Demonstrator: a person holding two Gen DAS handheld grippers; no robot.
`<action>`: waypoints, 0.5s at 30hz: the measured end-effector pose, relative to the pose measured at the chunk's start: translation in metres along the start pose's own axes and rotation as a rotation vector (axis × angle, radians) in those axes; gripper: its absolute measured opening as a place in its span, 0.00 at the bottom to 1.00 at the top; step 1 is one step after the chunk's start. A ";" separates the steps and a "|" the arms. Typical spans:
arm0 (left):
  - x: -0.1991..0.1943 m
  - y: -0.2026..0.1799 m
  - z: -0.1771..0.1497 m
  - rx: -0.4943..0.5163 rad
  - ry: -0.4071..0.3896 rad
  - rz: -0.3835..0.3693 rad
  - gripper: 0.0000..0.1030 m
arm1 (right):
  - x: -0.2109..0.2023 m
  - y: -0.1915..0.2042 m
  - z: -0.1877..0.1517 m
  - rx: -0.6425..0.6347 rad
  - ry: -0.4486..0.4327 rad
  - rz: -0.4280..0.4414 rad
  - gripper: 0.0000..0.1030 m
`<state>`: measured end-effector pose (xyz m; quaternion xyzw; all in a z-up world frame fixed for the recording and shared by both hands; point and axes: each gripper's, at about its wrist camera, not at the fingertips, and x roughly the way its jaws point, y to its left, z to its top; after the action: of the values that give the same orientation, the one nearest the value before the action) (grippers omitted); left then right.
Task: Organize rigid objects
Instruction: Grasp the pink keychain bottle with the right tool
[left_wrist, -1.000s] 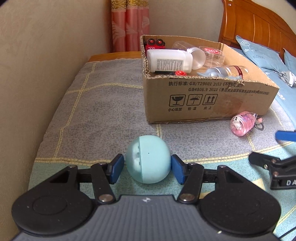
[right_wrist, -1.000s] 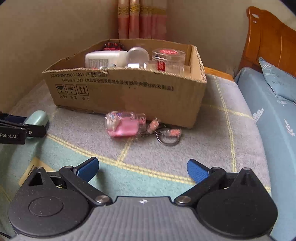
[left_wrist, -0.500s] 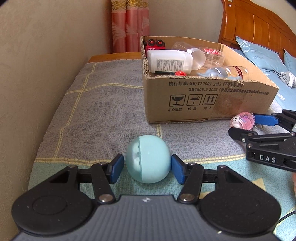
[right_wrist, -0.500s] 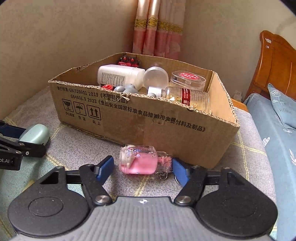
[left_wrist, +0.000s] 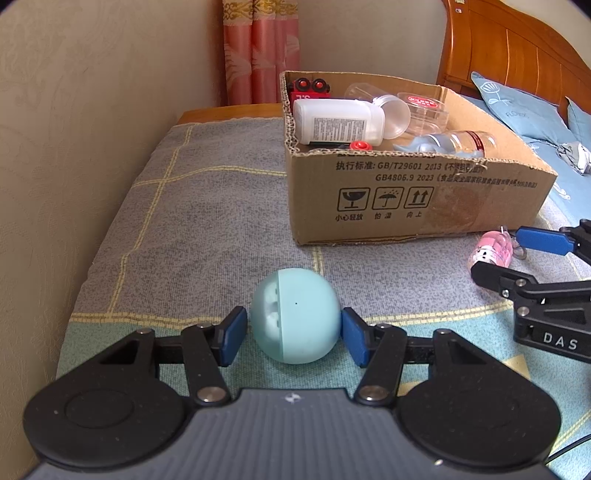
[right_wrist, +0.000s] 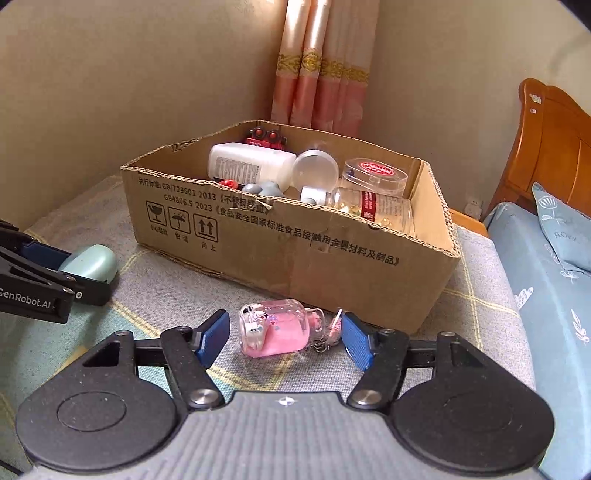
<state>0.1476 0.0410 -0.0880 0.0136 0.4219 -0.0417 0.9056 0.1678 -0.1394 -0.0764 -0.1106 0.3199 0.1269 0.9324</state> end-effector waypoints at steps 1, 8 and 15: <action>0.000 0.000 0.000 0.000 0.000 0.000 0.56 | 0.002 0.001 0.000 -0.009 -0.001 -0.002 0.69; 0.000 0.000 -0.001 0.001 -0.001 0.001 0.56 | 0.013 0.001 0.004 -0.040 0.023 0.029 0.59; 0.000 -0.001 -0.001 0.000 -0.006 0.001 0.56 | -0.010 0.003 -0.002 -0.018 0.061 0.013 0.58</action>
<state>0.1463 0.0405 -0.0888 0.0135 0.4190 -0.0413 0.9070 0.1578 -0.1387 -0.0724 -0.1205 0.3476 0.1326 0.9204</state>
